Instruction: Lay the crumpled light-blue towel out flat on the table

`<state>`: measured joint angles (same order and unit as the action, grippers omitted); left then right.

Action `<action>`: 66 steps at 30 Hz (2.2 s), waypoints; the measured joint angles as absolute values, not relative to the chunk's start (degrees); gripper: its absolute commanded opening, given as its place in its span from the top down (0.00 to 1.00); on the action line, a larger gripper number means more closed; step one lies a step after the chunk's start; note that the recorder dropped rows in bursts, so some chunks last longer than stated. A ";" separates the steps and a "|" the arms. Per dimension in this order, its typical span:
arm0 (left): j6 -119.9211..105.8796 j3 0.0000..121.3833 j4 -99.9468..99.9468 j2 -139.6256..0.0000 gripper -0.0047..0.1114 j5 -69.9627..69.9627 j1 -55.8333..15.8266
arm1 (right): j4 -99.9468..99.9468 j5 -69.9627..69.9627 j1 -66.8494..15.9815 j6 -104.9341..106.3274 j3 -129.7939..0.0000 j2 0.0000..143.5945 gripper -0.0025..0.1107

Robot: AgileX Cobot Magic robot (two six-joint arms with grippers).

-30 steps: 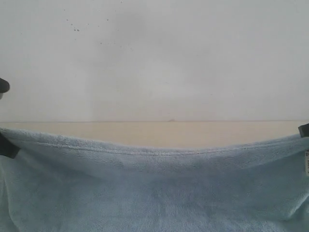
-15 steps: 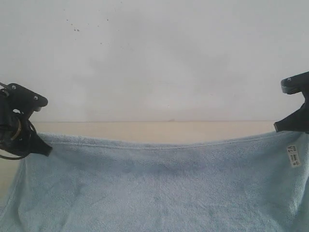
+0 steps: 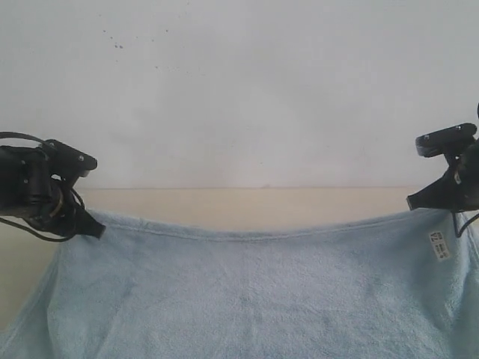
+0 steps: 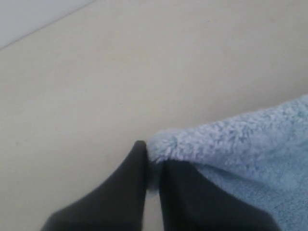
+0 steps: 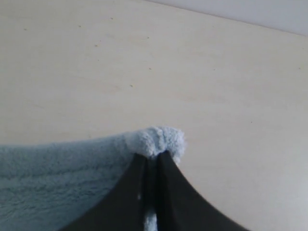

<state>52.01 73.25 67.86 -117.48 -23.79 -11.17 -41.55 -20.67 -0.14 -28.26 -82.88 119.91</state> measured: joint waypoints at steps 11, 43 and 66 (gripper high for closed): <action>62.23 79.05 68.74 -118.71 0.32 -23.82 -10.00 | -36.48 -18.30 -0.14 -27.54 -88.45 122.20 0.55; 12.61 35.45 18.27 -75.35 0.92 -23.98 -9.70 | 0.00 -18.95 0.91 -0.47 -45.42 82.41 0.98; -1.46 35.24 6.07 -85.80 0.92 -27.81 -9.70 | 2.54 -25.16 -7.92 0.42 -41.57 68.38 0.98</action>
<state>-1.46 35.24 6.07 -85.80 -27.81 -9.70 2.54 -25.16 -7.92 0.42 -41.57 68.38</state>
